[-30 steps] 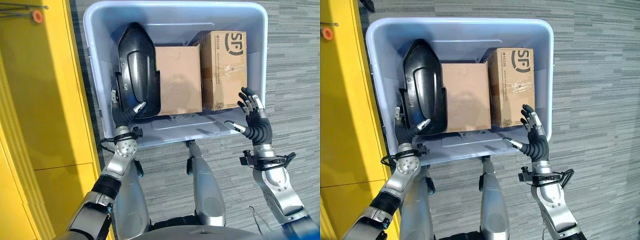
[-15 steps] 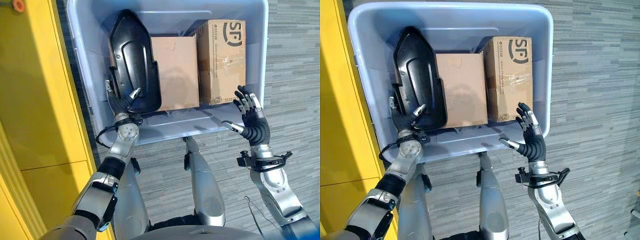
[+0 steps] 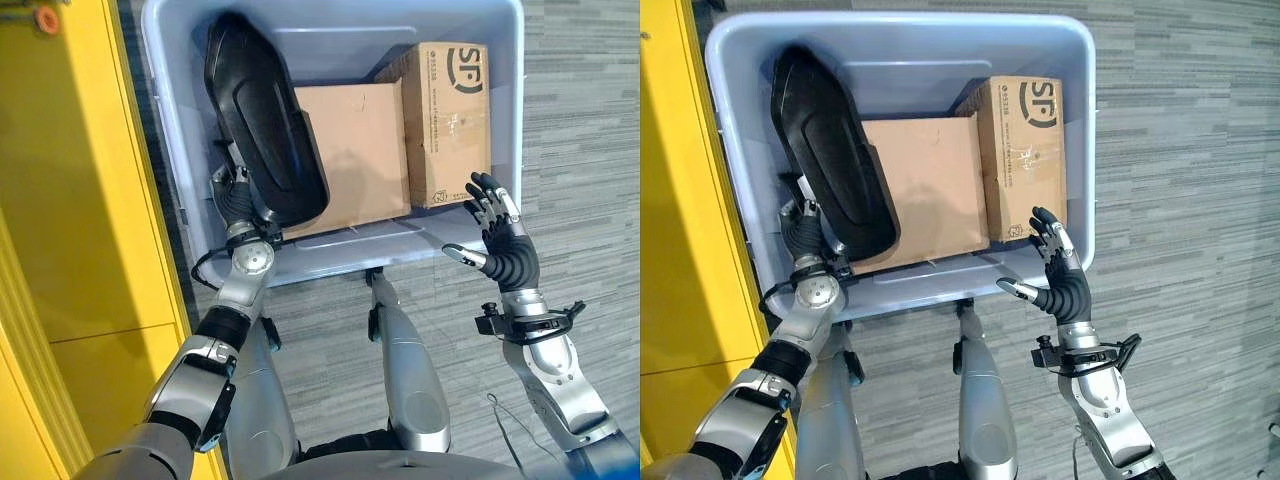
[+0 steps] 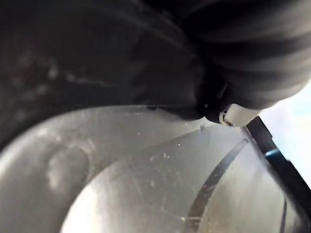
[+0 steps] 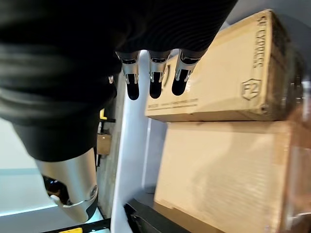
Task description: Move parts from the plastic box to the shelf.
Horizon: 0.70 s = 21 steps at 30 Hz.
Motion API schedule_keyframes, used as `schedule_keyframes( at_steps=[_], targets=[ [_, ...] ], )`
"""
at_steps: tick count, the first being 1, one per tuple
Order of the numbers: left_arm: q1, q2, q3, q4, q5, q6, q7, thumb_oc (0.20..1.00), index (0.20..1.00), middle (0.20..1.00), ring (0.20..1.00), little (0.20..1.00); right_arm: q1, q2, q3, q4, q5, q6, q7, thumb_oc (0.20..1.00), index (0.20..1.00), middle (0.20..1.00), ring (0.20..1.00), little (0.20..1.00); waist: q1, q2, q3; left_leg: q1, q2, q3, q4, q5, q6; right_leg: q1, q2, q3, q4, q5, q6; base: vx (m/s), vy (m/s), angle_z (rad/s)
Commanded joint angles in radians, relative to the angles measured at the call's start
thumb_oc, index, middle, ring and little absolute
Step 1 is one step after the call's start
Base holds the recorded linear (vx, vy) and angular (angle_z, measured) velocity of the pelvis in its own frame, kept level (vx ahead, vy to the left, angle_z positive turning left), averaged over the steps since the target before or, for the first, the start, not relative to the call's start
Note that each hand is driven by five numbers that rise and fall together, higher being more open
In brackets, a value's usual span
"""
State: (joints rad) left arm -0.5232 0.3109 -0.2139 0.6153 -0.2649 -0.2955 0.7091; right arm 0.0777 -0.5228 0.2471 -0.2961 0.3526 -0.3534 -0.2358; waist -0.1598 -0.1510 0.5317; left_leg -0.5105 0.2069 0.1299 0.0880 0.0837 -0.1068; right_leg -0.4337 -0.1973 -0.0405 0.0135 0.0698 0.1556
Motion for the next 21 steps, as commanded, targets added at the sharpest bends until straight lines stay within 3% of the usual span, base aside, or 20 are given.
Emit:
schedule_keyframes(
  at_steps=[1,16,21],
  targets=[
    [0.109,0.020,0.038,-0.007,0.049,-0.014,-0.043,0.200,0.200,0.200,0.200,0.200,0.025,-0.017,-0.067,-0.010,0.045,-0.038,0.017,1.000,1.000,1.000,1.000,1.000,0.037,0.012,-0.099,0.060,0.087,-0.042,0.015,0.029,-0.061,0.004,-0.090,0.029,0.114,0.040,0.059,0.10,0.034,-0.14],
    [0.353,0.171,0.203,-0.481,0.179,-0.073,-0.163,0.200,0.200,0.200,0.200,0.200,0.065,0.011,-0.145,0.014,0.061,-0.022,0.080,1.000,1.000,1.000,1.000,1.000,0.077,0.097,-0.238,0.284,0.076,-0.019,-0.074,0.023,-0.066,0.194,-0.128,0.012,0.061,0.016,0.064,0.06,0.010,0.02],
    [0.448,0.201,0.246,-0.690,0.133,-0.121,-0.286,0.200,0.200,0.200,0.200,0.200,0.073,0.022,-0.163,0.015,0.066,-0.007,0.117,1.000,1.000,1.000,1.000,1.000,0.087,0.134,-0.299,0.358,0.071,-0.019,-0.096,0.021,-0.065,0.265,-0.132,-0.001,0.065,-0.011,0.064,0.04,-0.025,0.01]
  ],
)
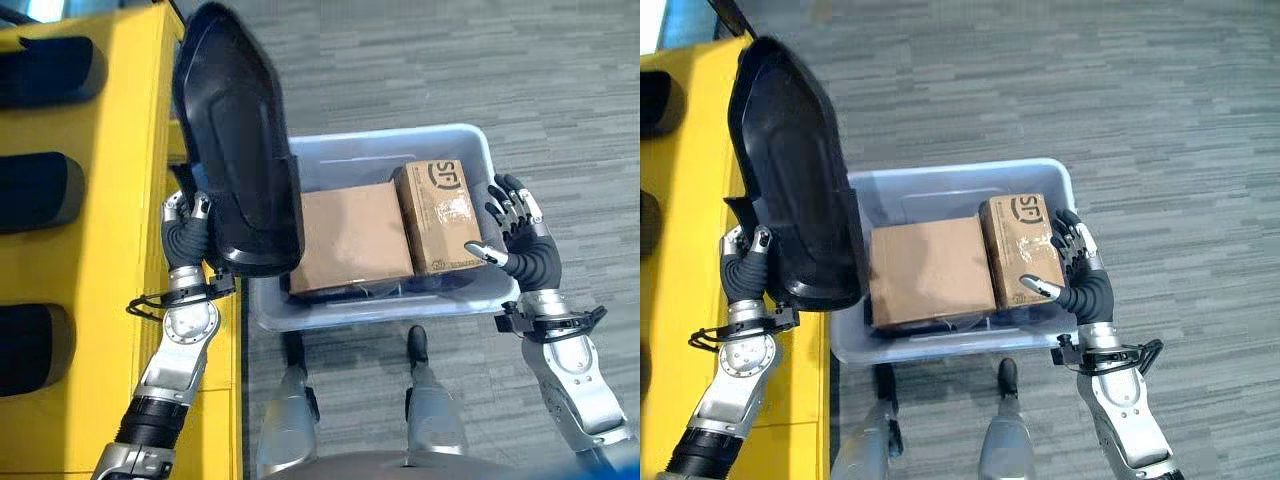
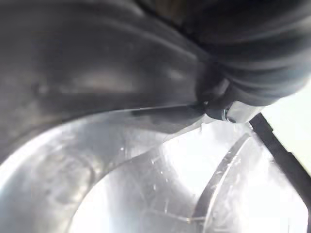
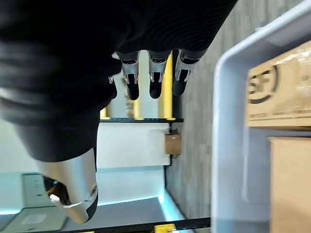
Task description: Move parts from the plastic box to the shelf.
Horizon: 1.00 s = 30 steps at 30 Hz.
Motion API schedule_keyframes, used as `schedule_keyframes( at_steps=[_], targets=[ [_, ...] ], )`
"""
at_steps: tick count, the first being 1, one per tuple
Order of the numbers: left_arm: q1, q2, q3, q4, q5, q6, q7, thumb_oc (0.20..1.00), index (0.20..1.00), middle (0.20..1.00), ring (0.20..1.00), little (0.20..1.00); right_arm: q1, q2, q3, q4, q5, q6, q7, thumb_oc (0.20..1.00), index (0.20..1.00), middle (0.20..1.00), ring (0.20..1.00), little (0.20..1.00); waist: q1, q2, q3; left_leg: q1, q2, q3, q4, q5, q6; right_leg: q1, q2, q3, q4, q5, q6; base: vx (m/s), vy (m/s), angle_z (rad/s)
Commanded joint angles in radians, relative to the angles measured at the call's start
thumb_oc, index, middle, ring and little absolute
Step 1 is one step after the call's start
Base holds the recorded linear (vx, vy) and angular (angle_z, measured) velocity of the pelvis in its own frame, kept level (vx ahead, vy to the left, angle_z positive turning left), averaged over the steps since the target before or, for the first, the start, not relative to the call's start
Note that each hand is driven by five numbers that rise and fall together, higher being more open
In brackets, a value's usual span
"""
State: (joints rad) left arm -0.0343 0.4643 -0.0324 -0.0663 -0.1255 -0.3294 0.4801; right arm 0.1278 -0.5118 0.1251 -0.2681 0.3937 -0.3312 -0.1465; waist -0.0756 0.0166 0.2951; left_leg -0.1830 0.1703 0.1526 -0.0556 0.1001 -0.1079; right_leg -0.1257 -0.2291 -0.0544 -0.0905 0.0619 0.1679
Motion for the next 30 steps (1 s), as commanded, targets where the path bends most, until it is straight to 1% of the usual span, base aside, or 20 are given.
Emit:
schedule_keyframes(
  at_steps=[1,2,3,6,7,8,10,11,12,14,15,16,17,18,19,20,25,28,29,30],
  targets=[
    [-0.025,0.049,0.065,-0.032,-0.030,-0.091,-0.087,0.200,0.200,0.200,0.200,0.200,0.026,0.012,-0.042,-0.013,0.024,-0.026,0.033,1.000,1.000,1.000,1.000,1.000,0.003,-0.029,-0.071,0.042,0.109,-0.041,0.045,0.004,-0.063,-0.033,-0.099,0.010,0.171,-0.009,0.052,0.04,-0.041,0.05],
    [-0.008,0.054,0.063,-0.052,-0.046,-0.091,-0.113,0.200,0.200,0.200,0.200,0.200,0.028,0.012,-0.041,-0.009,0.028,-0.021,0.042,1.000,1.000,1.000,1.000,1.000,0.005,-0.024,-0.080,0.054,0.112,-0.040,0.043,0.004,-0.063,-0.023,-0.096,0.007,0.177,-0.018,0.052,0.02,-0.154,0.04],
    [0.071,0.068,0.038,-0.125,-0.126,-0.087,-0.221,0.200,0.200,0.200,0.200,0.200,0.036,0.017,-0.025,0.006,0.036,-0.002,0.073,1.000,1.000,1.000,1.000,1.000,0.015,-0.005,-0.107,0.093,0.132,-0.051,0.045,0.007,-0.062,0.004,-0.072,0.001,0.244,-0.077,0.041,0.02,-0.173,0.07],
    [0.137,0.063,0.033,-0.174,-0.187,-0.072,-0.282,0.200,0.200,0.200,0.200,0.200,0.034,0.014,0.000,0.000,0.054,0.010,0.098,1.000,1.000,1.000,1.000,1.000,0.023,0.011,-0.119,0.127,0.162,-0.066,0.047,0.017,-0.060,0.011,-0.041,-0.005,0.342,-0.143,0.018,0.00,-0.166,0.18],
    [0.168,0.055,0.028,-0.205,-0.231,-0.062,-0.308,0.200,0.200,0.200,0.200,0.200,0.014,0.009,0.020,-0.007,0.059,0.011,0.103,1.000,1.000,1.000,1.000,1.000,0.037,0.022,-0.120,0.139,0.191,-0.083,0.054,0.037,-0.055,0.007,-0.010,-0.017,0.418,-0.196,-0.002,-0.11,-0.337,0.25],
    [0.199,0.045,0.028,-0.237,-0.247,-0.052,-0.323,0.200,0.200,0.200,0.200,0.200,-0.026,0.004,0.049,-0.006,0.079,0.009,0.105,1.000,1.000,1.000,1.000,1.000,0.059,0.031,-0.109,0.144,0.223,-0.115,0.066,0.089,-0.056,0.002,0.031,-0.030,0.486,-0.249,-0.031,-0.11,-0.297,0.25],
    [0.210,0.040,0.028,-0.232,-0.257,-0.046,-0.333,0.200,0.200,0.200,0.200,0.200,-0.058,0.005,0.073,0.006,0.102,0.008,0.111,1.000,1.000,1.000,1.000,1.000,0.064,0.037,-0.104,0.142,0.240,-0.134,0.062,0.119,-0.062,-0.003,0.057,-0.040,0.514,-0.275,-0.048,-0.17,-0.306,0.22],
    [0.232,0.017,0.025,-0.241,-0.281,-0.035,-0.334,0.200,0.200,0.200,0.200,0.200,-0.196,-0.001,0.128,0.010,0.112,0.000,0.099,1.000,1.000,1.000,1.000,1.000,0.100,0.051,-0.092,0.121,0.263,-0.187,0.025,0.255,-0.077,-0.013,0.104,-0.081,0.554,-0.309,-0.082,-0.30,-0.415,0.09],
    [0.224,0.013,0.018,-0.235,-0.286,-0.033,-0.330,0.200,0.200,0.200,0.200,0.200,-0.234,0.002,0.138,0.021,0.105,-0.006,0.085,1.000,1.000,1.000,1.000,1.000,0.112,0.053,-0.087,0.104,0.262,-0.184,0.010,0.308,-0.085,-0.010,0.104,-0.105,0.561,-0.319,-0.088,-0.32,-0.363,0.04],
    [0.209,0.009,0.008,-0.224,-0.289,-0.028,-0.329,0.200,0.200,0.200,0.200,0.200,-0.289,0.012,0.147,0.053,0.087,-0.014,0.054,1.000,1.000,1.000,1.000,1.000,0.126,0.047,-0.076,0.055,0.233,-0.171,0.018,0.328,-0.070,-0.009,0.094,-0.142,0.527,-0.292,-0.098,-0.29,-0.226,0.81],
    [0.215,-0.003,0.009,-0.211,-0.298,-0.032,-0.335,0.200,0.200,0.200,0.200,0.200,-0.299,0.030,0.160,0.064,0.089,-0.015,0.043,1.000,1.000,1.000,1.000,1.000,0.137,0.025,-0.076,0.058,0.180,-0.155,0.089,0.251,-0.050,0.002,0.071,-0.162,0.443,-0.241,-0.099,-0.27,-0.227,1.31],
    [0.215,-0.003,0.009,-0.211,-0.298,-0.032,-0.336,0.200,0.200,0.200,0.200,0.200,-0.299,0.030,0.160,0.064,0.088,-0.015,0.043,1.000,1.000,1.000,1.000,1.000,0.136,0.027,-0.077,0.053,0.181,-0.157,0.092,0.251,-0.049,0.003,0.073,-0.164,0.435,-0.233,-0.098,-0.45,-0.332,1.13],
    [0.206,-0.004,0.009,-0.197,-0.307,-0.028,-0.346,0.200,0.200,0.200,0.200,0.200,-0.270,0.030,0.157,0.072,0.091,-0.010,0.049,1.000,1.000,1.000,1.000,1.000,0.117,0.000,-0.097,0.091,0.172,-0.056,0.234,0.163,-0.040,0.037,0.036,-0.249,0.287,-0.150,-0.112,-0.39,-0.226,1.55],
    [0.205,-0.003,0.016,-0.198,-0.296,-0.026,-0.351,0.200,0.200,0.200,0.200,0.200,-0.241,0.037,0.159,0.074,0.092,0.001,0.055,1.000,1.000,1.000,1.000,1.000,0.096,-0.003,-0.122,0.151,0.173,-0.034,0.289,0.131,-0.043,0.057,0.033,-0.303,0.220,-0.118,-0.114,-0.38,-0.233,1.62],
    [0.206,-0.004,0.016,-0.198,-0.296,-0.026,-0.351,0.200,0.200,0.200,0.200,0.200,-0.240,0.037,0.159,0.073,0.092,0.001,0.055,1.000,1.000,1.000,1.000,1.000,0.095,-0.002,-0.121,0.154,0.173,-0.035,0.287,0.132,-0.043,0.062,0.033,-0.305,0.217,-0.117,-0.114,-0.23,-0.072,1.47],
    [0.196,-0.009,0.025,-0.197,-0.290,-0.026,-0.351,0.200,0.200,0.200,0.200,0.200,-0.206,0.041,0.150,0.075,0.098,0.014,0.067,1.000,1.000,1.000,1.000,1.000,0.077,-0.006,-0.146,0.227,0.143,-0.046,0.379,0.110,-0.051,0.065,0.020,-0.353,0.177,-0.078,-0.118,-0.16,-0.004,0.74],
    [0.173,-0.018,0.033,-0.195,-0.264,-0.022,-0.345,0.200,0.200,0.200,0.200,0.200,-0.140,0.052,0.106,0.077,0.111,0.029,0.070,1.000,1.000,1.000,1.000,1.000,0.021,0.031,-0.198,0.377,0.087,-0.055,0.263,0.005,-0.048,0.038,-0.005,-0.444,0.210,-0.058,-0.087,-0.13,0.089,1.14],
    [0.147,-0.030,0.002,-0.190,-0.259,-0.017,-0.356,0.200,0.200,0.200,0.200,0.200,-0.096,0.061,0.049,0.074,0.108,0.021,0.042,1.000,1.000,1.000,1.000,1.000,0.000,0.044,-0.208,0.382,0.071,0.036,0.133,-0.129,-0.013,0.026,-0.081,-0.501,0.263,-0.022,-0.049,-0.11,0.263,1.34],
    [0.148,-0.025,0.004,-0.190,-0.251,-0.017,-0.353,0.200,0.200,0.200,0.200,0.200,-0.094,0.066,0.045,0.074,0.108,0.021,0.040,1.000,1.000,1.000,1.000,1.000,0.007,0.042,-0.206,0.380,0.055,0.028,0.119,-0.157,-0.006,0.026,-0.093,-0.500,0.264,-0.008,-0.040,-0.21,0.505,1.89],
    [0.158,-0.008,0.028,-0.189,-0.230,-0.014,-0.346,0.200,0.200,0.200,0.200,0.200,-0.081,0.084,0.035,0.082,0.106,0.031,0.047,1.000,1.000,1.000,1.000,1.000,0.036,0.018,-0.206,0.371,0.006,0.017,0.060,-0.209,0.022,0.042,-0.149,-0.517,0.238,0.061,0.008,-0.19,0.469,1.72]
  ],
)
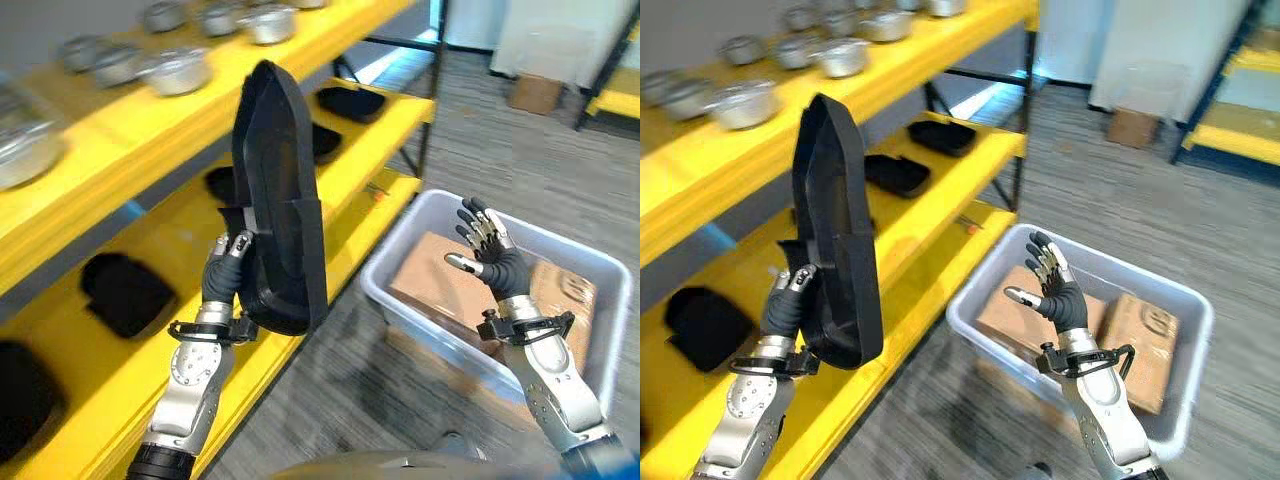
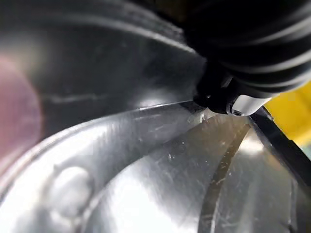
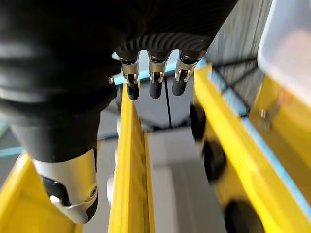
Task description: Move parts from the plastic box to the shelf.
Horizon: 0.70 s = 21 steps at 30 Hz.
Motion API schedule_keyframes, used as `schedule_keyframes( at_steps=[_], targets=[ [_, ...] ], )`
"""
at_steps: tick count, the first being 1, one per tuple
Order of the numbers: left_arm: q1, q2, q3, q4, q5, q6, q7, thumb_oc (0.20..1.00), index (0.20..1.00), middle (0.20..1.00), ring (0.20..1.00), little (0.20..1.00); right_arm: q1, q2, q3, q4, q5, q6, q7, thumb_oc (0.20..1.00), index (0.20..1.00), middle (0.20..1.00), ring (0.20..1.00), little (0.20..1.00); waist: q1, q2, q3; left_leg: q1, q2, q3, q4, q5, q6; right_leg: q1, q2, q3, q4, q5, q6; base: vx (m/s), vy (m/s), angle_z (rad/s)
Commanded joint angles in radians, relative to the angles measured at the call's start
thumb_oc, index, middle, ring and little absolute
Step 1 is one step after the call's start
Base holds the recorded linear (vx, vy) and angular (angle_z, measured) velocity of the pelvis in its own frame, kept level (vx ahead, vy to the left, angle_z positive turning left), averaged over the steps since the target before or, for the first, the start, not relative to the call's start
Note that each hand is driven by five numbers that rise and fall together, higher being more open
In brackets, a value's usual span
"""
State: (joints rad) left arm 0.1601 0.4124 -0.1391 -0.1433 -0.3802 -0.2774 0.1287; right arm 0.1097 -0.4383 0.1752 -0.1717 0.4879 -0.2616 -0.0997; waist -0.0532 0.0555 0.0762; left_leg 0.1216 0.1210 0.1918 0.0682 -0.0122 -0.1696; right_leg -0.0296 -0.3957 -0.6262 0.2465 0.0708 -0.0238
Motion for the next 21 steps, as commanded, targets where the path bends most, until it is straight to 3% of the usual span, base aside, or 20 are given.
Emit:
schedule_keyframes(
  at_steps=[1,4,5,7,10,12,13,14,15,16,18,21],
  targets=[
    [-0.027,0.053,0.149,-0.114,0.040,-0.064,0.012,0.200,0.200,0.200,0.200,0.200,-0.064,0.021,-0.011,-0.003,0.002,-0.032,0.003,1.000,1.000,1.000,1.000,1.000,0.031,-0.041,0.019,0.055,0.013,-0.042,-0.082,-0.112,0.105,-0.034,-0.018,0.045,-0.127,0.101,0.231,-0.19,0.465,1.20],
    [-0.018,0.060,0.164,-0.112,0.054,-0.062,0.014,0.200,0.200,0.200,0.200,0.200,-0.069,0.029,-0.007,0.004,0.001,-0.025,0.008,1.000,1.000,1.000,1.000,1.000,0.049,-0.063,0.026,0.048,-0.022,-0.060,-0.094,-0.123,0.124,-0.018,-0.047,0.041,-0.152,0.157,0.259,-0.08,0.212,0.29],
    [-0.005,0.059,0.173,-0.111,0.056,-0.063,0.006,0.200,0.200,0.200,0.200,0.200,-0.061,0.036,-0.011,0.014,-0.005,-0.018,0.013,1.000,1.000,1.000,1.000,1.000,0.075,-0.078,0.031,0.031,-0.052,-0.074,-0.092,-0.130,0.132,0.006,-0.072,0.023,-0.186,0.198,0.274,-0.10,0.225,0.15],
    [0.005,0.062,0.177,-0.111,0.068,-0.058,0.000,0.200,0.200,0.200,0.200,0.200,-0.053,0.060,-0.007,0.027,-0.002,-0.009,0.014,1.000,1.000,1.000,1.000,1.000,0.090,-0.098,0.034,0.014,-0.097,-0.100,-0.079,-0.142,0.151,0.027,-0.101,0.014,-0.221,0.240,0.285,-0.10,0.328,0.57],
    [0.005,0.069,0.176,-0.106,0.072,-0.050,-0.004,0.200,0.200,0.200,0.200,0.200,-0.046,0.087,0.000,0.044,0.003,-0.002,0.009,1.000,1.000,1.000,1.000,1.000,0.101,-0.107,0.033,0.020,-0.120,-0.110,-0.104,-0.131,0.161,0.038,-0.115,0.011,-0.216,0.256,0.286,-0.04,0.211,0.20],
    [-0.007,0.080,0.166,-0.100,0.073,-0.049,0.001,0.200,0.200,0.200,0.200,0.200,-0.047,0.097,0.013,0.045,0.009,-0.001,0.014,1.000,1.000,1.000,1.000,1.000,0.081,-0.116,0.047,0.011,-0.136,-0.123,-0.112,-0.101,0.173,0.010,-0.113,0.090,-0.180,0.262,0.279,-0.13,0.290,0.17],
    [-0.031,0.088,0.142,-0.083,0.070,-0.051,0.002,0.200,0.200,0.200,0.200,0.200,-0.051,0.090,0.023,0.043,0.023,0.002,0.031,1.000,1.000,1.000,1.000,1.000,0.046,-0.109,0.056,0.006,-0.139,-0.151,-0.118,-0.074,0.188,-0.023,-0.012,0.269,-0.120,0.178,0.246,-0.17,0.315,0.70],
    [-0.036,0.089,0.136,-0.079,0.068,-0.051,0.002,0.200,0.200,0.200,0.200,0.200,-0.051,0.084,0.026,0.041,0.032,0.004,0.036,1.000,1.000,1.000,1.000,1.000,0.041,-0.105,0.055,0.003,-0.140,-0.154,-0.122,-0.062,0.195,-0.034,0.049,0.330,-0.086,0.126,0.225,-0.16,0.383,0.88],
    [-0.041,0.086,0.127,-0.072,0.067,-0.047,-0.002,0.200,0.200,0.200,0.200,0.200,-0.044,0.067,0.029,0.031,0.047,0.005,0.060,1.000,1.000,1.000,1.000,1.000,0.026,-0.098,0.048,-0.013,-0.146,-0.174,-0.139,-0.020,0.212,-0.047,0.183,0.411,0.013,0.017,0.182,-0.13,0.276,0.90],
    [-0.041,0.079,0.120,-0.071,0.055,-0.043,-0.010,0.200,0.200,0.200,0.200,0.200,-0.039,0.061,0.033,0.032,0.059,0.006,0.070,1.000,1.000,1.000,1.000,1.000,0.009,-0.099,0.038,-0.029,-0.155,-0.196,-0.136,-0.001,0.217,-0.051,0.293,0.486,0.048,-0.053,0.153,-0.13,0.236,0.55],
    [-0.041,0.073,0.110,-0.073,0.054,-0.043,-0.019,0.200,0.200,0.200,0.200,0.200,-0.043,0.049,0.044,0.031,0.064,0.005,0.085,1.000,1.000,1.000,1.000,1.000,0.007,-0.113,0.020,-0.058,-0.169,-0.218,-0.129,0.017,0.219,-0.038,0.392,0.559,0.049,-0.108,0.127,-0.13,0.043,0.42],
    [-0.034,0.063,0.114,-0.088,0.056,-0.052,-0.018,0.200,0.200,0.200,0.200,0.200,-0.057,0.054,0.064,0.044,0.068,0.004,0.084,1.000,1.000,1.000,1.000,1.000,0.024,-0.126,0.001,-0.087,-0.176,-0.218,-0.135,0.037,0.208,0.019,0.392,0.591,-0.105,-0.117,0.107,-0.14,-0.103,-0.07]
  ],
)
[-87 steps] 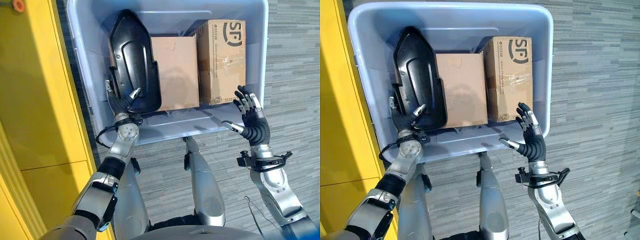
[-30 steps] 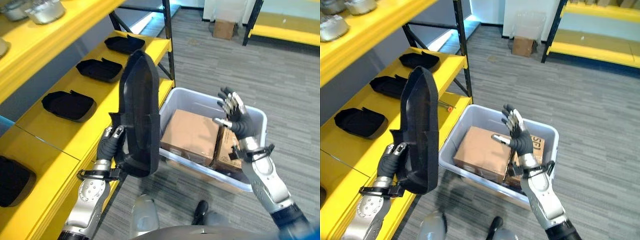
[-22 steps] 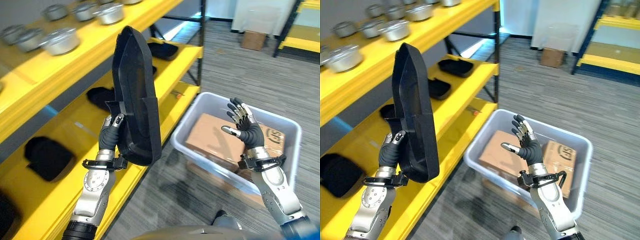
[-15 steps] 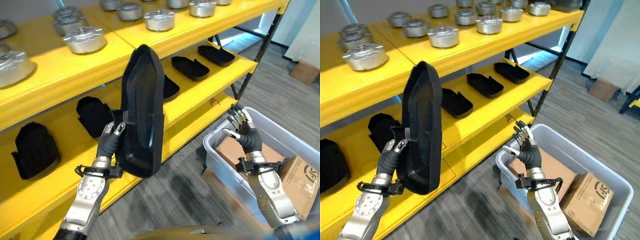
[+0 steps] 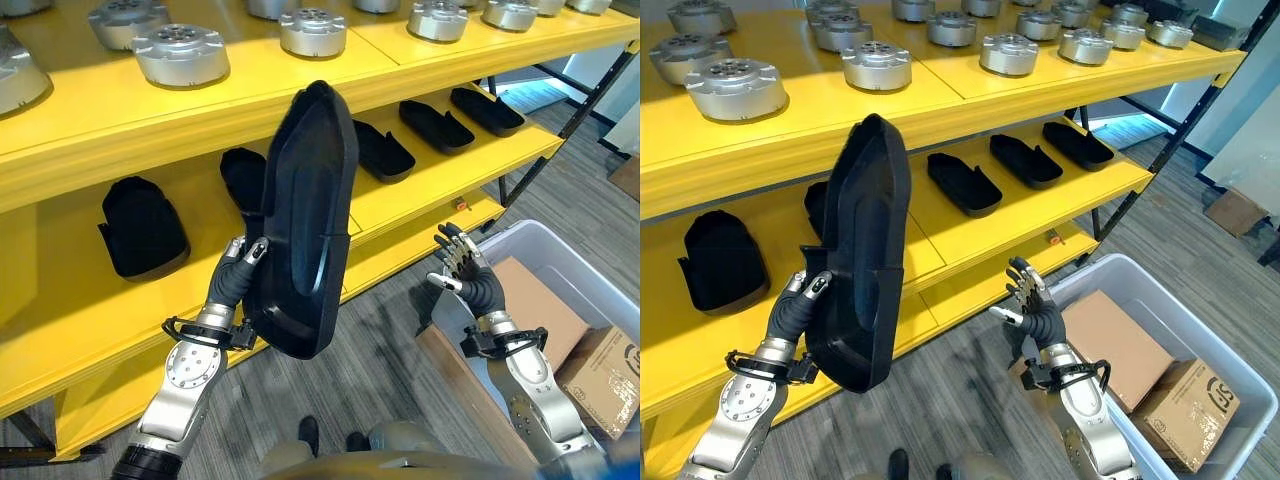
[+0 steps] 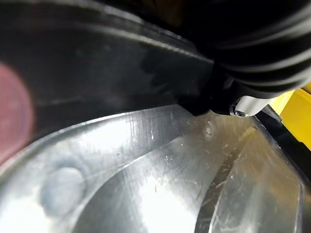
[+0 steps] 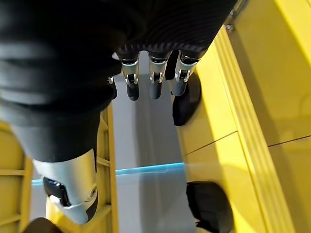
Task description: Move parts from the plastic box to the shelf.
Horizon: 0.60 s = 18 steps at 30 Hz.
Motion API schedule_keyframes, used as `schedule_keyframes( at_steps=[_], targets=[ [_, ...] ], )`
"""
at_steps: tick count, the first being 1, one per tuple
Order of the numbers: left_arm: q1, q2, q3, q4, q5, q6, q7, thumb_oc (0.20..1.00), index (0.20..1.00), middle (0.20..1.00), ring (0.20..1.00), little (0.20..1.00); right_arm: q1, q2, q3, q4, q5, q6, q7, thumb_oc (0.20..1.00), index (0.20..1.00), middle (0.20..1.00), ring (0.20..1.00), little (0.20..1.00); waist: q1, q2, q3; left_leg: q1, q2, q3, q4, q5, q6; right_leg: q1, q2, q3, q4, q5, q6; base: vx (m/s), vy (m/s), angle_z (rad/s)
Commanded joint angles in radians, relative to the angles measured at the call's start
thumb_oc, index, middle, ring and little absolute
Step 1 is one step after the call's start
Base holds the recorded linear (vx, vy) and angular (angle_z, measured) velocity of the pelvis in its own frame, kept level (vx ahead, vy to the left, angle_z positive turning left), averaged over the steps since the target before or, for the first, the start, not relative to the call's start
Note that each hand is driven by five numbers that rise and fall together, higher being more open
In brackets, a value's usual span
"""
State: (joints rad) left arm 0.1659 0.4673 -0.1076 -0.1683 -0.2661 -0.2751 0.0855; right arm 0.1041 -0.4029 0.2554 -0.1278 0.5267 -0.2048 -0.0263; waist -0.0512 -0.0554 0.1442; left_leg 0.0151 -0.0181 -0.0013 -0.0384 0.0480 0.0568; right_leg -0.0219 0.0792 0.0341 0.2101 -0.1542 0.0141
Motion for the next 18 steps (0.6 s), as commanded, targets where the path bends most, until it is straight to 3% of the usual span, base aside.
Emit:
schedule_keyframes(
  at_steps=[1,4,10,13,14,16,17,18],
  targets=[
    [-0.043,0.011,0.088,-0.075,-0.058,-0.058,0.028,0.200,0.200,0.200,0.200,0.200,-0.061,0.016,-0.015,0.001,0.029,-0.057,0.012,1.000,1.000,1.000,1.000,1.000,0.030,-0.014,-0.071,0.016,-0.032,-0.014,-0.028,-0.022,-0.021,0.020,-0.081,-0.069,-0.093,0.117,0.068,-0.09,-0.118,-0.22],
    [-0.042,0.023,0.106,-0.149,-0.089,-0.080,0.002,0.200,0.200,0.200,0.200,0.200,-0.058,0.011,-0.023,-0.005,0.029,-0.060,0.017,1.000,1.000,1.000,1.000,1.000,0.042,-0.004,-0.082,-0.008,-0.027,0.001,0.025,-0.030,-0.034,0.074,-0.090,-0.093,-0.184,0.136,0.052,-0.15,-0.196,-0.10],
    [-0.051,0.010,0.094,-0.171,-0.102,-0.085,0.000,0.200,0.200,0.200,0.200,0.200,-0.048,-0.005,-0.023,-0.016,0.031,-0.065,0.024,1.000,1.000,1.000,1.000,1.000,0.040,0.013,-0.034,-0.097,-0.048,-0.021,0.179,-0.033,-0.071,0.087,-0.101,-0.142,-0.178,0.125,0.023,-0.11,-0.059,0.40],
    [-0.069,0.005,0.093,-0.164,-0.109,-0.088,0.005,0.200,0.200,0.200,0.200,0.200,-0.061,-0.020,-0.021,-0.007,0.024,-0.067,0.010,1.000,1.000,1.000,1.000,1.000,0.025,0.005,0.003,-0.119,0.051,0.062,0.273,-0.059,-0.091,0.055,-0.141,-0.166,-0.121,0.119,0.017,-0.14,0.044,0.55],
    [-0.067,0.006,0.096,-0.162,-0.105,-0.089,0.009,0.200,0.200,0.200,0.200,0.200,-0.063,-0.021,-0.018,-0.007,0.025,-0.067,0.010,1.000,1.000,1.000,1.000,1.000,0.024,0.002,-0.001,-0.099,0.079,0.063,0.272,-0.068,-0.091,0.047,-0.149,-0.161,-0.110,0.117,0.017,-0.01,0.099,0.39],
    [-0.060,0.003,0.103,-0.160,-0.106,-0.090,0.018,0.200,0.200,0.200,0.200,0.200,-0.066,-0.018,-0.010,-0.001,0.030,-0.067,0.009,1.000,1.000,1.000,1.000,1.000,0.017,0.002,-0.013,-0.047,0.186,0.037,0.270,-0.036,-0.103,0.020,-0.164,-0.151,-0.060,0.097,0.024,0.01,0.102,0.07],
    [-0.059,0.003,0.104,-0.161,-0.106,-0.089,0.018,0.200,0.200,0.200,0.200,0.200,-0.066,-0.019,-0.010,-0.001,0.030,-0.067,0.009,1.000,1.000,1.000,1.000,1.000,0.017,0.003,-0.012,-0.043,0.187,0.037,0.266,-0.036,-0.105,0.020,-0.162,-0.151,-0.054,0.093,0.023,0.00,0.094,-0.16],
    [-0.059,0.000,0.102,-0.165,-0.111,-0.088,0.022,0.200,0.200,0.200,0.200,0.200,-0.072,-0.018,-0.004,0.006,0.030,-0.069,0.004,1.000,1.000,1.000,1.000,1.000,0.012,0.011,-0.014,-0.021,0.246,0.020,0.242,0.004,-0.117,-0.007,-0.169,-0.148,-0.015,0.080,0.028,-0.02,0.117,-0.14]
  ],
)
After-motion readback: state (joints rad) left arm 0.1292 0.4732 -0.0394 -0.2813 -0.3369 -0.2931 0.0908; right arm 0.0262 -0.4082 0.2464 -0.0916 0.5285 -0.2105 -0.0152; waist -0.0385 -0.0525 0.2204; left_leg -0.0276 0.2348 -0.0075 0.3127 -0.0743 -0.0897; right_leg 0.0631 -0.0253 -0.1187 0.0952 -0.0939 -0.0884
